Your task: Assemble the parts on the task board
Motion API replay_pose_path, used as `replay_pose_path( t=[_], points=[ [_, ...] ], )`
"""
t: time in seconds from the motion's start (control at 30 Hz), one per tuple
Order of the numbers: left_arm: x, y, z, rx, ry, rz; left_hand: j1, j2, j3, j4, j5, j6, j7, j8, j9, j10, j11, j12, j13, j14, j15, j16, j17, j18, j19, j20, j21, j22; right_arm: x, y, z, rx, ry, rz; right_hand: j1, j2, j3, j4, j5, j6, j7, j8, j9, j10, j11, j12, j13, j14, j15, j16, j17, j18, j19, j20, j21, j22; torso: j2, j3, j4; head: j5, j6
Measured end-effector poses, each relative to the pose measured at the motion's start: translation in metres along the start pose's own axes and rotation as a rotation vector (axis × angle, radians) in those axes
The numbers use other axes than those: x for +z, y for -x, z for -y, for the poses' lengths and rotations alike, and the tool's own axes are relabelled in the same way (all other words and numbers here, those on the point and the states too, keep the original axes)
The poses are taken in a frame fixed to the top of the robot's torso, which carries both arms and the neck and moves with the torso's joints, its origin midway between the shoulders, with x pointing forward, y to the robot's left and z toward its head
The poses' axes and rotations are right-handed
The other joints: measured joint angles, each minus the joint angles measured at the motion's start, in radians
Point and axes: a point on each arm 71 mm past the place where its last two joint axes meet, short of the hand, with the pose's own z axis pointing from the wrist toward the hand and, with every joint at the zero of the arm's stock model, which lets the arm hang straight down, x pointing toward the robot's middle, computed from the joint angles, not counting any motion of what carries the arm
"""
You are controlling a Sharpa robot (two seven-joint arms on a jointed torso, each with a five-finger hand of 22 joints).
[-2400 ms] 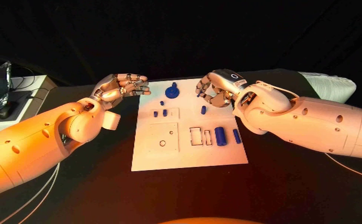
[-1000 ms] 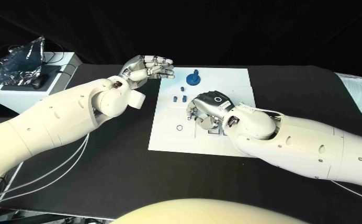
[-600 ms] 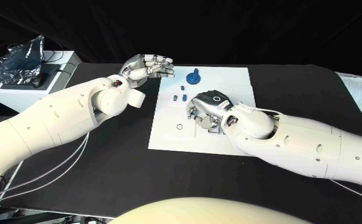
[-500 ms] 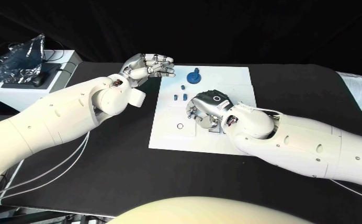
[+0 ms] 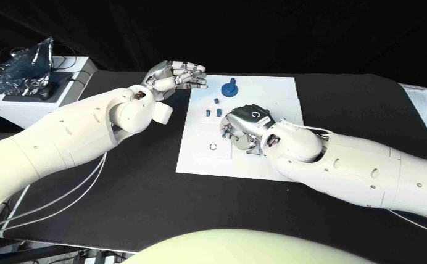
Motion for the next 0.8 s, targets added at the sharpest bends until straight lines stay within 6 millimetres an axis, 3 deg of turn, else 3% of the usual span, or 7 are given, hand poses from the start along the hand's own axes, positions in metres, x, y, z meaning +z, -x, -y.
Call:
replay_pose_path(
  t=[0.8],
  points=[
    [-0.0007,0.0007,-0.0001,0.0,0.007,-0.001,0.0,0.0,0.0,0.0,0.0,0.0,0.0,0.0,-0.001,0.0,0.0,0.0,0.0,0.004,0.004,-0.004,0.001,0.0,0.0,0.0,-0.004,-0.003,0.0043,-0.0033,0.0,-0.009,-0.002,-0.006,0.001,0.001,0.0,0.0,-0.001,-0.005,0.001,0.002,0.001,0.0,0.0,0.001,0.0,0.0,0.0,0.0,-0.002,0.0,0.0,0.0,0.0,0.0,0.0,0.0005,0.0001,0.002,-0.009]
  ],
)
